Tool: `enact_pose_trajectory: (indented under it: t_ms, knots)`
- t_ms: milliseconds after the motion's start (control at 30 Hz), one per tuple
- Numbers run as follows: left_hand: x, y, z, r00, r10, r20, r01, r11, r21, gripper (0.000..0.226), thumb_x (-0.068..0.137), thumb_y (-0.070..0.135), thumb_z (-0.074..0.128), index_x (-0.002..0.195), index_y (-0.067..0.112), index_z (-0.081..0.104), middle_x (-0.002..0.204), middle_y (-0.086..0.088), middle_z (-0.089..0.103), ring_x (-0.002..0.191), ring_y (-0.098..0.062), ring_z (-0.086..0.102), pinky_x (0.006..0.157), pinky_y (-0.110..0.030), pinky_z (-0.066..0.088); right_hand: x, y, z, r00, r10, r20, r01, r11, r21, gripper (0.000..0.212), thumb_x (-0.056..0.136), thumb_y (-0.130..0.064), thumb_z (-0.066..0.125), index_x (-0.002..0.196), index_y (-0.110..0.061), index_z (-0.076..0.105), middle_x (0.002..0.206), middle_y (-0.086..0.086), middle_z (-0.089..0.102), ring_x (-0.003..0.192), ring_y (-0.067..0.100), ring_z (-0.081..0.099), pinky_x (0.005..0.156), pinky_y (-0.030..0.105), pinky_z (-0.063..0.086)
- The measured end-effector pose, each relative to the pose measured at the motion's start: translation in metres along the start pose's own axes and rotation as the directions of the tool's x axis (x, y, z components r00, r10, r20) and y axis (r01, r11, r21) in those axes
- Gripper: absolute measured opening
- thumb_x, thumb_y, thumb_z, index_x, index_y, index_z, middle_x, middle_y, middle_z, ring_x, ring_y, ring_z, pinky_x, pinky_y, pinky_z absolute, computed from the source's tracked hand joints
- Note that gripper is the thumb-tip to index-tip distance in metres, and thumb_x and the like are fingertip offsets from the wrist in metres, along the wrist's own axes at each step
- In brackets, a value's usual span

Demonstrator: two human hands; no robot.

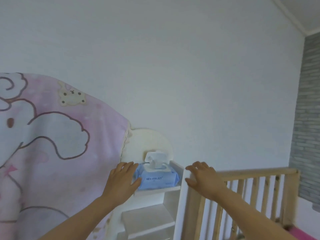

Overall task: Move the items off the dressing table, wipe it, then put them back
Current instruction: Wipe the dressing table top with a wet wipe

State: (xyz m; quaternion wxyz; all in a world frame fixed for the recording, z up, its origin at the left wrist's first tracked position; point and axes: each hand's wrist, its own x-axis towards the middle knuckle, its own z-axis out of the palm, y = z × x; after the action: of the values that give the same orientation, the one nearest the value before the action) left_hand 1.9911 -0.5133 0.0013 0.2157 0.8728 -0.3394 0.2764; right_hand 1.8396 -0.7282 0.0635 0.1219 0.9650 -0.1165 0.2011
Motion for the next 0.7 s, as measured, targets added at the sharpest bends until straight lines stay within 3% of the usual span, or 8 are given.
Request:
enact_pose_trajectory:
  t_ms: [167,267,367,500,700]
  knots:
    - [0.039,-0.008,0.062,0.997,-0.023,0.076,0.025,0.999,-0.028,0.050,0.094,0.045,0.036,0.138,0.026,0.028,0.143,0.013,0.033,0.131,-0.010,0.026,0.100,-0.025,0.025,0.039,0.015,0.068,0.988,-0.049,0.145,0.020,0.980,0.197,0.045,0.091,-0.039,0.044,0.134,-0.027,0.038,0.128,0.003,0.049,0.117,0.019,0.045,0.095,0.031,0.040]
    - [0.060,-0.011,0.085,0.995,-0.068,0.073,0.072,0.996,-0.047,0.051,0.093,0.045,0.039,0.139,0.022,0.030,0.142,0.009,0.036,0.129,-0.014,0.029,0.100,-0.027,0.027,0.080,0.026,0.085,0.992,-0.066,0.103,0.030,0.947,0.319,0.043,0.091,-0.035,0.047,0.132,-0.023,0.042,0.129,0.003,0.051,0.116,0.018,0.048,0.091,0.027,0.039]
    - [0.077,-0.010,0.102,0.988,-0.144,0.048,0.147,0.986,-0.076,0.052,0.092,0.044,0.042,0.138,0.021,0.032,0.140,0.007,0.039,0.128,-0.014,0.031,0.100,-0.027,0.027,0.126,0.026,0.099,0.986,-0.158,0.042,0.129,0.910,0.393,0.040,0.092,-0.030,0.048,0.130,-0.019,0.044,0.127,0.007,0.051,0.115,0.021,0.048,0.091,0.028,0.039]
    - [0.098,-0.001,0.121,0.961,-0.275,0.031,0.276,0.945,-0.178,0.047,0.088,0.043,0.049,0.132,0.033,0.037,0.134,0.007,0.045,0.125,-0.014,0.034,0.096,-0.025,0.029,0.178,0.023,0.121,0.957,-0.284,-0.053,0.281,0.873,0.400,0.040,0.093,-0.030,0.043,0.132,-0.021,0.041,0.131,0.004,0.049,0.117,0.020,0.048,0.093,0.030,0.040]
    - [0.106,0.009,0.140,0.898,-0.437,0.052,0.438,0.876,-0.202,0.049,0.085,0.051,0.052,0.128,0.028,0.043,0.132,0.009,0.046,0.120,-0.015,0.042,0.099,-0.033,0.037,0.216,0.020,0.151,0.886,-0.439,-0.146,0.457,0.781,0.425,0.035,0.093,-0.026,0.042,0.127,-0.027,0.047,0.131,0.000,0.049,0.116,0.019,0.048,0.089,0.031,0.041]
